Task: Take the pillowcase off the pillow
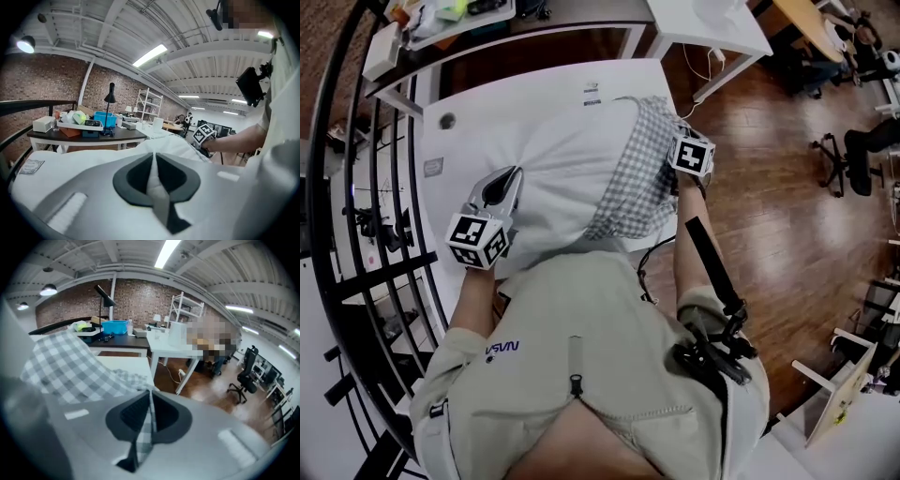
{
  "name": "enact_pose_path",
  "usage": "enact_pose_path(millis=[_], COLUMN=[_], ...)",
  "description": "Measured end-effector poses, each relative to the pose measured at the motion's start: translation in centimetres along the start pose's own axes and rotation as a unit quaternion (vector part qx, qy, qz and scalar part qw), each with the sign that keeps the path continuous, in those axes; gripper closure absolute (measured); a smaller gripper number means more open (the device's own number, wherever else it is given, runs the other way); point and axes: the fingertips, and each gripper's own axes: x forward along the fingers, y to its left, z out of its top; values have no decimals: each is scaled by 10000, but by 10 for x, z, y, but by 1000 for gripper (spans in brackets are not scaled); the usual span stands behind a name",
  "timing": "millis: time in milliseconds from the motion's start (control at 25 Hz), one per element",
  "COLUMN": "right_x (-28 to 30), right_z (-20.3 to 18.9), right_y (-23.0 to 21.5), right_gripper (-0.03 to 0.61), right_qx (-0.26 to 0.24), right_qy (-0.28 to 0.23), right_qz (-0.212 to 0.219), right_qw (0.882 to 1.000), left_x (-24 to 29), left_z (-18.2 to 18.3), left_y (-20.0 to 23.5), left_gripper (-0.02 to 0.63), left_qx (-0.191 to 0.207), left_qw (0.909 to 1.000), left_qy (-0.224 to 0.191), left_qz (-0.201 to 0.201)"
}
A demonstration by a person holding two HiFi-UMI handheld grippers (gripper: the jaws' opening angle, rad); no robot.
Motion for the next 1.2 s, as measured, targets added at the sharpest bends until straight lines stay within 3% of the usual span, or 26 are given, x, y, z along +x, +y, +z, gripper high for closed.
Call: enact_pose_path(millis=[120,200,320,440,600,800,1040,1200], right_x=[1,-6,-34,-77,-138,-193,-201,-185], right_z=[-4,2,21,33,10,-58,-159,-173], right_y=[18,26,35,47,77,126,169,181], right_gripper=[568,558,465,454,442,403,382,400], right_qx=[-82,31,149,145,82,-279,-835,-1356], right_qy=[-273,-475,-914,-1422,-1672,-1267,-259,-111], right_qz=[500,757,1067,1323,1732,2271,2379,1962], right_qw=[9983,9960,9900,9809,9705,9652,9673,9711], left_x=[14,21,21,10,-8,-18,-7,2], left_z=[1,4,15,24,0,-54,-106,-109], left_y=[-4,-7,-18,-47,-101,-138,-125,-112], left_gripper=[584,546,486,436,422,349,325,487], left_qx=[320,461,726,1340,1914,2062,2380,2429], left_qw=[9994,9988,9971,9903,9767,9622,9488,9515], left_qy=[68,32,-89,-63,329,990,1545,1469], left_qz=[-98,-133,-197,-356,-912,-1480,-1388,-1191])
